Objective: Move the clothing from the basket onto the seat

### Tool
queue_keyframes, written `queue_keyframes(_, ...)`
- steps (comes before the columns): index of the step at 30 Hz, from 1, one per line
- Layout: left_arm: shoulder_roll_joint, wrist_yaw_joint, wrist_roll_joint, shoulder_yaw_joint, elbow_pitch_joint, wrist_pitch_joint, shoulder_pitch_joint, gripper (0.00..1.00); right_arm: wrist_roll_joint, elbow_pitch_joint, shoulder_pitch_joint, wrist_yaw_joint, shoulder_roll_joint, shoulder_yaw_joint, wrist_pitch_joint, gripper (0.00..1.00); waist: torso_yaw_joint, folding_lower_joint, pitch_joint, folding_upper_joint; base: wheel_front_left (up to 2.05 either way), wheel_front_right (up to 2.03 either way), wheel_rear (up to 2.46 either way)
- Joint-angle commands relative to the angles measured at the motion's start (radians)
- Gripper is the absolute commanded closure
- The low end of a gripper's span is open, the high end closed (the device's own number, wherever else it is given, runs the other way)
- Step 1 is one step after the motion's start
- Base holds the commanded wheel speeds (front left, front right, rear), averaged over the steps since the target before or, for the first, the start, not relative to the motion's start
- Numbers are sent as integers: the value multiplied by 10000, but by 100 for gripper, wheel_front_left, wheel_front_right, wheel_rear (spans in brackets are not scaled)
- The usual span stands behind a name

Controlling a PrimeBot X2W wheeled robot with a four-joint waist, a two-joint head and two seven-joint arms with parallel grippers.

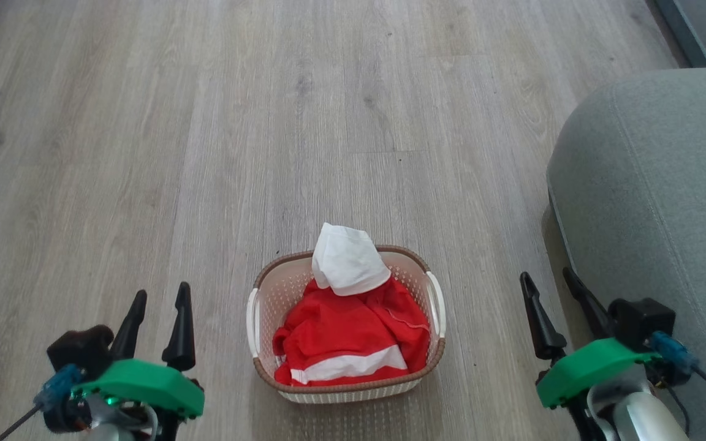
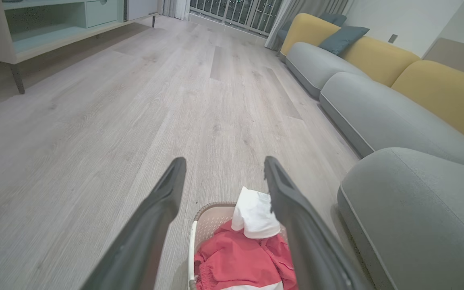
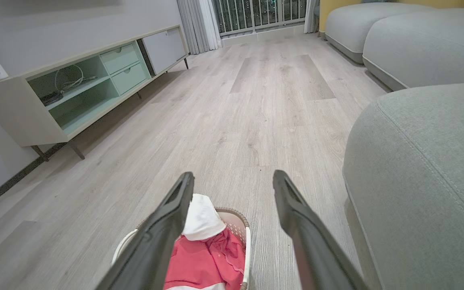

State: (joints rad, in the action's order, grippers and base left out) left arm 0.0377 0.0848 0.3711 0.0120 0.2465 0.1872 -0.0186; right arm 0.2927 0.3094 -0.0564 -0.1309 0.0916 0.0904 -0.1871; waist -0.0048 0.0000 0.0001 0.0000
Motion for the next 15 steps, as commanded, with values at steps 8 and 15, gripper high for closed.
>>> queue_keyframes(8, 116, 7, -1203, 344, -260, 380, -425, 0, -1141, -320, -524, 2, 15, 203, -378, 0, -85, 0, 20, 0, 0, 0, 0)
queue_keyframes(15, 121, 19, -1965, 358, -225, 585, -449, 0, -1963, -282, -545, 2, 43, 235, -585, 0, -149, 0, 48, 0, 0, 0, 0)
